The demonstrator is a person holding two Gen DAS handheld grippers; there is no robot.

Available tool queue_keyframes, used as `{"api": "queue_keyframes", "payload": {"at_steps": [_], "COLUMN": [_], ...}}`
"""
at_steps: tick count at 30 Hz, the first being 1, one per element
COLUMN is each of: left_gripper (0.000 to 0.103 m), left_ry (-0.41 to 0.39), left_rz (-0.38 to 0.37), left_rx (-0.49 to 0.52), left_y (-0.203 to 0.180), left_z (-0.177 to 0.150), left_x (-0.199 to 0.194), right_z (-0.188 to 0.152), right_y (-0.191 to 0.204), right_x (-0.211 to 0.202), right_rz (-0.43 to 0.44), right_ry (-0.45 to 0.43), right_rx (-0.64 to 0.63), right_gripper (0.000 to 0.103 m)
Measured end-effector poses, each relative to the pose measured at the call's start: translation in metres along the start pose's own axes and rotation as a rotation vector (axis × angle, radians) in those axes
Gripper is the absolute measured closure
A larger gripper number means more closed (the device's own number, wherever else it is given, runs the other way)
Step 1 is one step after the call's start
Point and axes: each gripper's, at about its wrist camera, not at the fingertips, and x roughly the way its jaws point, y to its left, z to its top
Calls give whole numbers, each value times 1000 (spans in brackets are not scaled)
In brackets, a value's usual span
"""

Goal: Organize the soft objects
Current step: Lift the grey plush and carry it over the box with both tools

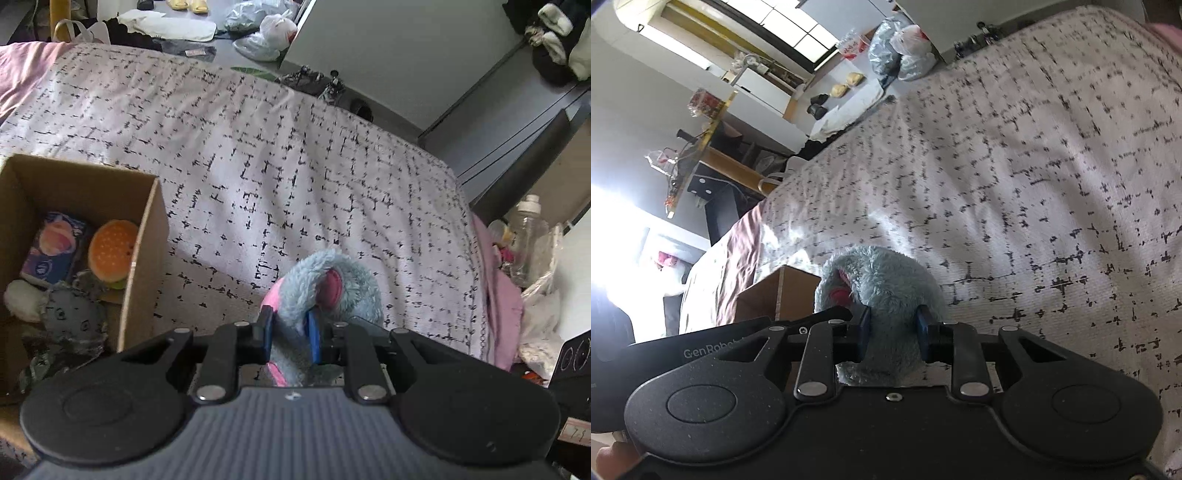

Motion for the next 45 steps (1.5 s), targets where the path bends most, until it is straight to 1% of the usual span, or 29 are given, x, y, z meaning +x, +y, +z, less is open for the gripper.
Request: {"api": "queue_keyframes", "payload": {"at_steps": [8, 13, 25, 35, 45], "left_gripper": [85, 84, 84, 84, 84], "left_ry": [-68, -105, -159, -178, -168], "left_rz": [-38, -46, -43, -39, -45], "left_rx": [-2, -13, -50, -102, -164], "left_y": [9, 22, 62, 102, 140], "left_z": [-1, -1, -3, -2, 3], "left_x": [-48, -75, -121, -135, -129], "right_z": [-4, -9, -27, -38, -41], "right_y": [41, 67, 118, 152, 174], "right_x": [-21, -27, -21, -1, 29], "right_rz": [18, 31, 64, 68, 37], "right_ry": [-43, -58, -63, -34, 8], "right_rx": [-66, -106, -154, -186, -212], "right_gripper": [77, 77, 77, 77, 77]}}
